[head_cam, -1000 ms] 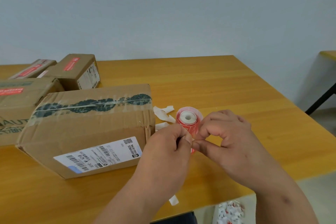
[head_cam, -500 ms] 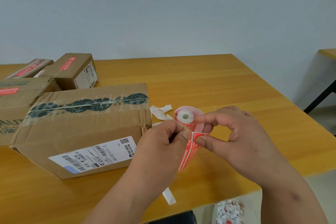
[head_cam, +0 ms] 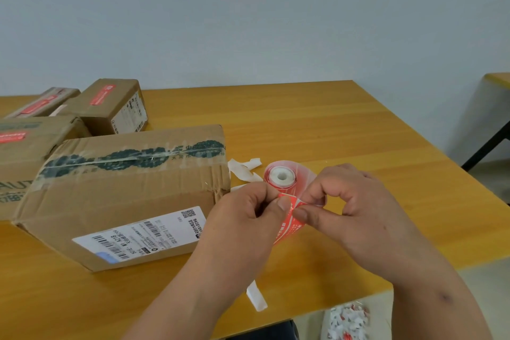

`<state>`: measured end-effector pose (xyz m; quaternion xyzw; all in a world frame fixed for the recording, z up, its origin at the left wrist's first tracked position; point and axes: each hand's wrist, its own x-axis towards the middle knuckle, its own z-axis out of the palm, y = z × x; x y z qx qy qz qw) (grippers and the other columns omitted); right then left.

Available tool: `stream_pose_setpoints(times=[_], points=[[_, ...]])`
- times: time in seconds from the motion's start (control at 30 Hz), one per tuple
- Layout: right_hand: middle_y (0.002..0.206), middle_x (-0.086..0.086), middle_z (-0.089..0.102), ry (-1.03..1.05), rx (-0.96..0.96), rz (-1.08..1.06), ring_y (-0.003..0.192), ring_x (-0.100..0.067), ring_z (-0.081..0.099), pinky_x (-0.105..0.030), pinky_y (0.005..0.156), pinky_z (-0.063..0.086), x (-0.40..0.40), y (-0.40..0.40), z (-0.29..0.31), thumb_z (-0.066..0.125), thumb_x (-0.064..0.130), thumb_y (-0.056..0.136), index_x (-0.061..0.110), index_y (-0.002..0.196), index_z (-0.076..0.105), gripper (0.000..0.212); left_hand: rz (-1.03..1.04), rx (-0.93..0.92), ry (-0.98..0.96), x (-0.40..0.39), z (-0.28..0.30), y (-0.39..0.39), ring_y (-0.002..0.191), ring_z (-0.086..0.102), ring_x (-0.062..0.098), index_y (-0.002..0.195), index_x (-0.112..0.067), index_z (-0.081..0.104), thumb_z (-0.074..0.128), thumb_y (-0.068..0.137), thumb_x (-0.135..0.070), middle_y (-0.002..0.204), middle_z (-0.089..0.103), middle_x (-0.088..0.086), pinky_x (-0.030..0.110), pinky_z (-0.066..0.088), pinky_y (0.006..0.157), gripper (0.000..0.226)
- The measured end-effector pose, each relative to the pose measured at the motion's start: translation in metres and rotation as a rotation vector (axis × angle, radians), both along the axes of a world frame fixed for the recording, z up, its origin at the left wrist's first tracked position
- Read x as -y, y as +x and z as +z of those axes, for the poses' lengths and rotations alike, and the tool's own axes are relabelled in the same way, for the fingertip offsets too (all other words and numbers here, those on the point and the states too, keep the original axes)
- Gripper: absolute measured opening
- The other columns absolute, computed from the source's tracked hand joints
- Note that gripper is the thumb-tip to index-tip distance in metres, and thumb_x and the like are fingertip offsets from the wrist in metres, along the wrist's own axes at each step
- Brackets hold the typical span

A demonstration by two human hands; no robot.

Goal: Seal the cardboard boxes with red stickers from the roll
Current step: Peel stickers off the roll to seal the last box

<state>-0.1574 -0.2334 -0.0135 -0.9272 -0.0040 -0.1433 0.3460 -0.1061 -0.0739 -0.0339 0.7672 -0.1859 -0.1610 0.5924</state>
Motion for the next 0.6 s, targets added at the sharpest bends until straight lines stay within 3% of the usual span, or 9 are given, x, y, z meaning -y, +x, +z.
stream_pose_setpoints(times=[0.23, 0.47, 0.6], points=[[0.079, 0.015, 0.061, -0.016, 0.044, -0.024, 0.096, -0.007, 0.053, -0.042, 0.102, 0.026, -0.002, 0.001, 0.002, 0.067, 0.044, 0.070, 0.033, 0.072, 0.061, 0.013, 0.020, -0.035, 0.009, 0.003, 0.002, 0.000, 0.067, 0.052, 0.016, 0.082, -0.019, 0.067, 0.055, 0.093, -0.040, 0.085, 0.065, 0.012, 0.031, 0.043, 0.059, 0.026], [0.090, 0.024, 0.057, 0.024, -0.078, -0.017, 0.095, 0.008, 0.044, -0.032, 0.095, 0.028, 0.001, 0.001, 0.011, 0.082, 0.040, 0.063, 0.036, 0.074, 0.065, 0.021, 0.057, 0.030, 0.002, 0.007, 0.007, -0.003, 0.069, 0.064, 0.027, 0.078, -0.020, 0.066, 0.058, 0.093, -0.035, 0.075, 0.068, 0.005, 0.044, 0.053, 0.059, 0.022], [0.083, 0.020, 0.059, -0.016, -0.125, 0.024, 0.092, 0.002, 0.046, -0.038, 0.099, 0.027, 0.004, 0.006, 0.009, 0.078, 0.046, 0.066, 0.031, 0.072, 0.068, 0.019, 0.059, 0.106, -0.008, 0.007, 0.010, -0.004, 0.052, 0.047, 0.013, 0.074, -0.020, 0.064, 0.058, 0.091, -0.035, 0.069, 0.063, 0.008, 0.030, 0.041, 0.049, 0.024]])
